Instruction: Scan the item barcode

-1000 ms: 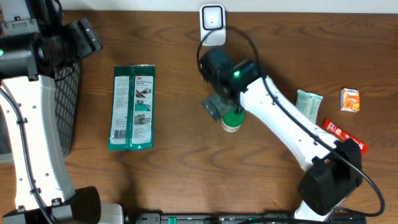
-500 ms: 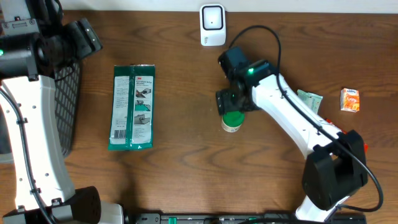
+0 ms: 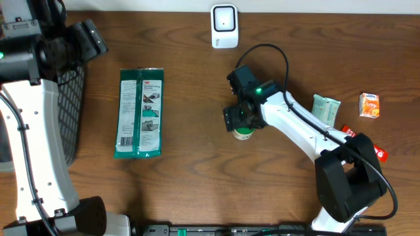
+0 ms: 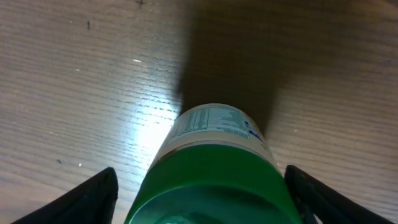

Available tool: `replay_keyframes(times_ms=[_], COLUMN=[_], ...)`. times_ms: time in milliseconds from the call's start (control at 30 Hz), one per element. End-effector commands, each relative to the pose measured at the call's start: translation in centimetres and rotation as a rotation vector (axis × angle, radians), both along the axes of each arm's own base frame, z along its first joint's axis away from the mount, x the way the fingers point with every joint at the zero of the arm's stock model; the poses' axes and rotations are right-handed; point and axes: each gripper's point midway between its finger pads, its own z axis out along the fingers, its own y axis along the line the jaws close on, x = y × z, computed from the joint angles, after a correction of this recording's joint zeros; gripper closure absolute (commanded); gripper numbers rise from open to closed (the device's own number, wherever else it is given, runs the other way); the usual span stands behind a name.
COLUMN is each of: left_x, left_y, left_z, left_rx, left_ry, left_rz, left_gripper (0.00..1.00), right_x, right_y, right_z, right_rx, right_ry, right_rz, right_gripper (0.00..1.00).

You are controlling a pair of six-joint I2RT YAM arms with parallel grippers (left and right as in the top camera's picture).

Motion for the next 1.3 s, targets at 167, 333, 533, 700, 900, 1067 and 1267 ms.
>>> replay_keyframes(times_ms=[167,333,533,700,900,1067,1267], left_x=[0.0,0.0,0.0,0.0,0.0,0.0,0.0], left_y=[0.0,0.0,0.0,0.0,0.0,0.0,0.0], left_z=[0.1,0.1,0.1,0.1,0.1,0.1,0.1], left_rx=[0.001,0.001,0.001,0.001,0.001,0.001,0.001], left_ry=[-0.001,-0.001,-0.001,0.000,0.000,-0.001,-0.001], left_rz=[-0.007,-0.007,-0.007,-0.007,-0.007,-0.007,-0.007], left_gripper=[0.15,0.15,0.15,0.15,0.15,0.15,0.15], right_x=[-0.7,-0.7,-0.3,-0.2,0.1,0.7,2.0], right_y=[-1.3,-1.2,-1.0,-0.9,-0.7,-0.4,0.4], right_z=[-0.9,-1.9,-1.9,-1.8,-1.2,-0.1,3.9], right_rx=[-0.064,-0.056,-0.044,-0.043,-0.037,-0.023,0.031], right_ry=[0.011,-0.002,-0.020,-0.023,-0.031,-0.055,-0.143], right_rz=[-0.006,-0.009,-0.009,-0.009,-0.010,-0.010,-0.012], right_gripper=[0.17,0.20,0.27,0.38,0.53,0.57,0.65])
